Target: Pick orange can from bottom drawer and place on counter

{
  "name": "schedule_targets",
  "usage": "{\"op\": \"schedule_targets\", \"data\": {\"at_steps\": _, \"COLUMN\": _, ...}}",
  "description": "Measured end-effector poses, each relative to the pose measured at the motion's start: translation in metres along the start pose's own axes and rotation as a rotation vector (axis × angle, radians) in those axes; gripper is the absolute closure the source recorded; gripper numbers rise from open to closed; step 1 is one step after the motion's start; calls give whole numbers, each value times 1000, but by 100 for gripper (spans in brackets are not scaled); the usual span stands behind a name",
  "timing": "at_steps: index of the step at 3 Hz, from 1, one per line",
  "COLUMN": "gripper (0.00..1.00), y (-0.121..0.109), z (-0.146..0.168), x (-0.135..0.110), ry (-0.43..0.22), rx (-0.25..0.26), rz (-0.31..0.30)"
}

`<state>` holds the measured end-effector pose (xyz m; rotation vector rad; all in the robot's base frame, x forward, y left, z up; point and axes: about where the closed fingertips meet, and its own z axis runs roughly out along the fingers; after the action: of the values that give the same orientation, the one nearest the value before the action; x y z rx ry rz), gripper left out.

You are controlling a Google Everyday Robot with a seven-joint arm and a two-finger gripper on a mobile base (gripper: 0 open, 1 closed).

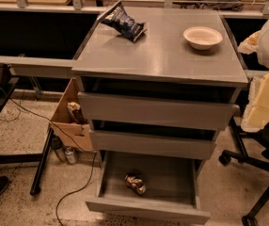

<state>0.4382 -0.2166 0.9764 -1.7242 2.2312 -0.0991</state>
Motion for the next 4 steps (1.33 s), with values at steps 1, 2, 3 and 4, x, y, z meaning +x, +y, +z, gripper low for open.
{"op": "schedule_targets", "data": {"at_steps": 1, "gripper": 0, "y": 0, "z": 0, "x": 0, "ry": 0, "rx": 0, "rz": 0}}
{"op": "schedule_targets", "data": {"at_steps": 2, "gripper": 0, "y": -6, "z": -3, "x": -11, "ry": 15, "rx": -9, "rz": -51}}
{"op": "schedule_targets", "data": {"at_steps": 3, "gripper": 0, "y": -4, "z": 6, "x": -29, "ry": -21, "rx": -15, "rz": -23}}
{"op": "schedule_targets", "data": {"at_steps": 4, "gripper": 0, "y": 6, "z": 27, "x": -42, "ry": -76, "rx": -28, "rz": 35}}
